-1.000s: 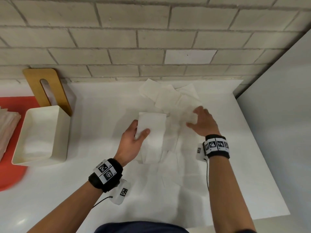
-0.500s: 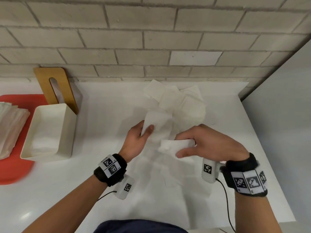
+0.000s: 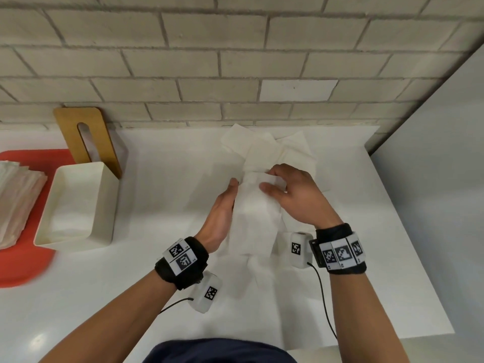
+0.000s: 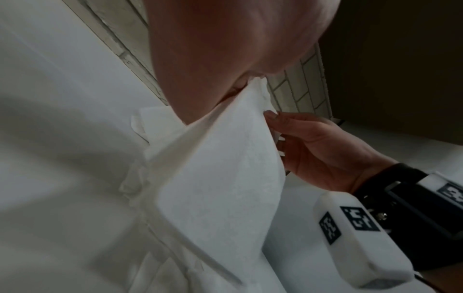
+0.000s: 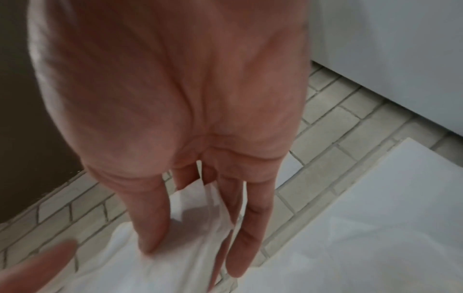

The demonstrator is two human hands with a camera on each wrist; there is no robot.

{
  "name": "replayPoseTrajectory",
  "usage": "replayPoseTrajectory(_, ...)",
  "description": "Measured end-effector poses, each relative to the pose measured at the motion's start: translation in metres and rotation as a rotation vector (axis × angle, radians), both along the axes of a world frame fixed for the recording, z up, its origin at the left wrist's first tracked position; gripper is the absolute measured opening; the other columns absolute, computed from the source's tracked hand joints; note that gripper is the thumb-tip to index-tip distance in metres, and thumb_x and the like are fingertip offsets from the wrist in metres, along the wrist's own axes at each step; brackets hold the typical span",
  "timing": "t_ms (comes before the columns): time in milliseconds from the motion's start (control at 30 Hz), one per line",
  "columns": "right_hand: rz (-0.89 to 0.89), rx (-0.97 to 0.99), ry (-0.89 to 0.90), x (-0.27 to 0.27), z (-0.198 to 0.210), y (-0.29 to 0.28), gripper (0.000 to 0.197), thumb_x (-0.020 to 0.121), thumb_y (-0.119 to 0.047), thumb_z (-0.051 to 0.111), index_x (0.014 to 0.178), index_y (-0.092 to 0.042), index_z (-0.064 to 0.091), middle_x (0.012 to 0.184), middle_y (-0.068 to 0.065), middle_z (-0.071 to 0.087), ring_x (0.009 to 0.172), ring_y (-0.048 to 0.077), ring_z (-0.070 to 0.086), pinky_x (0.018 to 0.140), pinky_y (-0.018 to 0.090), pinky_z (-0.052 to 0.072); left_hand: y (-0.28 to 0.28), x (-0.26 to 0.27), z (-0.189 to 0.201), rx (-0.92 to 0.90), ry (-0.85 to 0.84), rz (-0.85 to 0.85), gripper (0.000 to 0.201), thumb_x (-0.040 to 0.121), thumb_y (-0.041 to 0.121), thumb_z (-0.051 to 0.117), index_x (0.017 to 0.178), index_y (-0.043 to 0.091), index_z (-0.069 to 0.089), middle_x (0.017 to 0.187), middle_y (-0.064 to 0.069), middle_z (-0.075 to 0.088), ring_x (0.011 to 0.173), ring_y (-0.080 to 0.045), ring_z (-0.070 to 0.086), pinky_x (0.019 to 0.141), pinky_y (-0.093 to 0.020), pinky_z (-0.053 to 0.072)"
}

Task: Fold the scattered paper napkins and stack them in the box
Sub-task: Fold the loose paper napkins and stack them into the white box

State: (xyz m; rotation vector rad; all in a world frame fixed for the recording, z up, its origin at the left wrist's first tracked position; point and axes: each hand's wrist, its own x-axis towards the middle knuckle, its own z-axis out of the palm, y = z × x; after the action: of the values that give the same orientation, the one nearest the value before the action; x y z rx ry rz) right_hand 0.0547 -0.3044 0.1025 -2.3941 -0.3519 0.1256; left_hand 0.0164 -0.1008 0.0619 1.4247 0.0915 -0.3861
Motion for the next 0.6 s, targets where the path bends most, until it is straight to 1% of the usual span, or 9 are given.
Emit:
replayPoseTrajectory(67,-0.060,0.038,-0.022,-0.005,-0.006,0.004,0.029,0.103,-0.035,0.071,0.116,-0.010,0.068,0.114,-0.004,0.071,0.093,0.011,0.059,0.080,0.017,0.038,-0.005,-0.001,-0.007,0.067,-0.072,-0.001,0.063,0.107,0.067,0.041,0.153,0.027,0.054,0.154,0.011,0.059,0.145,-0.005,0.051,0.126,-0.037,0.034)
replayPoseTrajectory(167,-0.156,0.179,0.015,-0.013,-0.015,-0.004,0.027,0.102,-0.032,0.072,0.119,-0.013,0.062,0.112,-0.004,0.072,0.093,0.009,0.069,0.076,0.021,0.051,-0.012,-0.001,-0.015,0.209,-0.219,0.044,0.032,0.112,0.039,0.054,0.139,0.025,0.062,0.134,0.012,0.072,0.126,-0.005,0.065,0.112,-0.034,0.050)
replayPoseTrajectory(233,-0.203,0.219,0.111,-0.018,-0.022,-0.026,0.028,0.102,-0.030,0.073,0.119,-0.017,0.055,0.117,-0.005,0.068,0.102,0.006,0.070,0.083,0.022,0.058,-0.012,-0.002,-0.017,0.257,-0.263,0.095,0.028,0.112,0.036,0.053,0.136,0.025,0.063,0.128,0.014,0.074,0.121,-0.001,0.067,0.106,-0.027,0.051)
replayPoseTrajectory(267,-0.188,0.144,0.186,-0.021,-0.032,-0.041,0.032,0.099,-0.032,0.076,0.120,-0.020,0.054,0.120,-0.005,0.066,0.107,0.010,0.069,0.089,0.027,0.059,-0.009,-0.002,-0.018,0.271,-0.268,0.115,0.028,0.113,0.036,0.053,0.136,0.025,0.063,0.128,0.015,0.074,0.120,0.001,0.066,0.104,-0.023,0.050)
replayPoseTrajectory(333,-0.081,-0.206,0.378,-0.032,-0.059,-0.064,0.051,0.088,-0.041,0.085,0.126,-0.028,0.054,0.130,-0.007,0.061,0.119,0.018,0.062,0.101,0.039,0.054,0.000,-0.004,-0.022,0.279,-0.246,0.131,0.026,0.113,0.036,0.052,0.135,0.027,0.062,0.128,0.018,0.073,0.120,0.005,0.065,0.102,-0.016,0.048)
replayPoseTrajectory(400,0.024,-0.535,0.443,-0.048,-0.091,-0.073,0.076,0.075,-0.053,0.091,0.136,-0.035,0.049,0.137,-0.008,0.053,0.127,0.022,0.052,0.105,0.046,0.046,0.008,-0.005,-0.027,0.287,-0.211,0.135,0.034,0.112,0.041,0.052,0.142,0.026,0.058,0.133,0.018,0.071,0.125,0.004,0.063,0.109,-0.021,0.046)
replayPoseTrajectory(433,0.042,-0.606,0.422,-0.054,-0.104,-0.075,0.078,0.070,-0.057,0.091,0.133,-0.037,0.048,0.132,-0.010,0.054,0.124,0.022,0.050,0.104,0.046,0.044,0.011,-0.006,-0.028,0.295,-0.183,0.142,0.045,0.111,0.047,0.052,0.149,0.024,0.053,0.141,0.016,0.067,0.132,0.001,0.059,0.116,-0.027,0.044)
replayPoseTrajectory(500,0.031,-0.614,0.381,-0.060,-0.117,-0.075,0.059,0.071,-0.061,0.089,0.111,-0.035,0.054,0.110,-0.012,0.058,0.112,0.021,0.050,0.097,0.042,0.042,0.014,-0.008,-0.032,0.313,-0.124,0.154,0.065,0.110,0.053,0.050,0.164,0.021,0.034,0.160,0.010,0.051,0.148,-0.008,0.046,0.125,-0.031,0.033)
replayPoseTrajectory(600,-0.015,-0.430,0.377,-0.062,-0.123,-0.079,0.037,0.077,-0.049,0.091,0.087,-0.032,0.059,0.101,-0.011,0.051,0.100,0.017,0.051,0.085,0.033,0.041,0.016,-0.015,-0.034,0.345,-0.073,0.160,0.070,0.112,0.048,0.046,0.169,0.016,0.021,0.166,0.005,0.039,0.154,-0.013,0.034,0.116,-0.022,0.027)
